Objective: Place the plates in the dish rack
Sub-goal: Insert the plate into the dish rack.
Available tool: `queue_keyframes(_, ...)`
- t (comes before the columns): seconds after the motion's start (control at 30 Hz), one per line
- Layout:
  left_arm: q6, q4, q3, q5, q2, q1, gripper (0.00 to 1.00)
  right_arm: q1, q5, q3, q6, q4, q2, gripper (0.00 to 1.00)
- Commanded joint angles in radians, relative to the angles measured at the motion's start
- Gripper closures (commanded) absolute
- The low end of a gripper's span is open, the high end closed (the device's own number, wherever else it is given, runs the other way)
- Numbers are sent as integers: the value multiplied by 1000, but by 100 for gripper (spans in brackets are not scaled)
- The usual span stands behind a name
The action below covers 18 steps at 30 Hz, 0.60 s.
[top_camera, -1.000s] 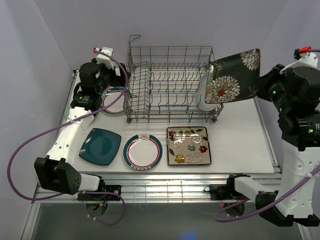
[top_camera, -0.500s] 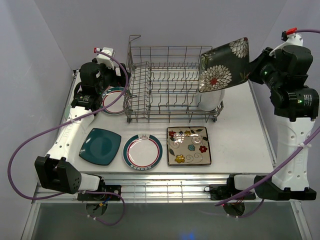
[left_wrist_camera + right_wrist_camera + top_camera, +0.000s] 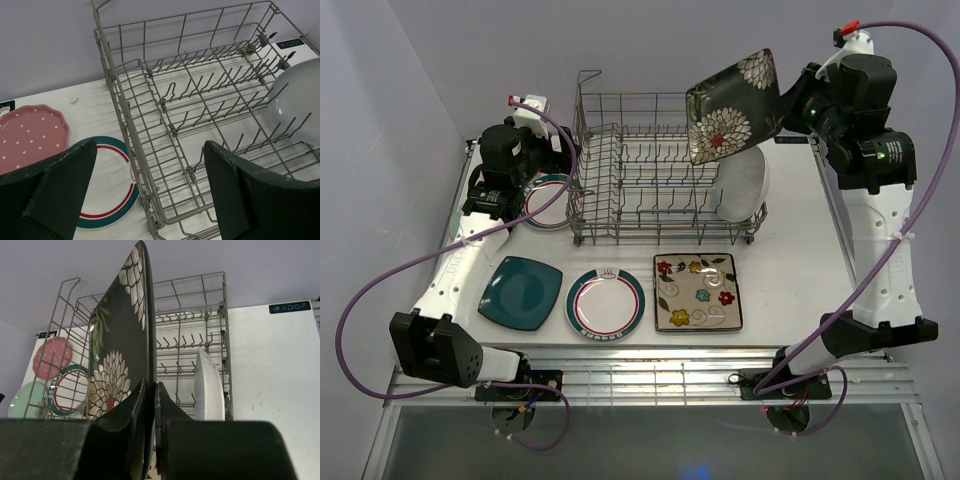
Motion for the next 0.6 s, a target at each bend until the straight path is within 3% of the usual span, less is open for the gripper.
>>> queue_keyframes(0.0,6,18,0,-12,-7,5,2,34,22,123,-7,246,10,92)
queue_keyframes(0.57,2,35,-12,-17,-12,5,2,220,338,120,-183,413,226,92)
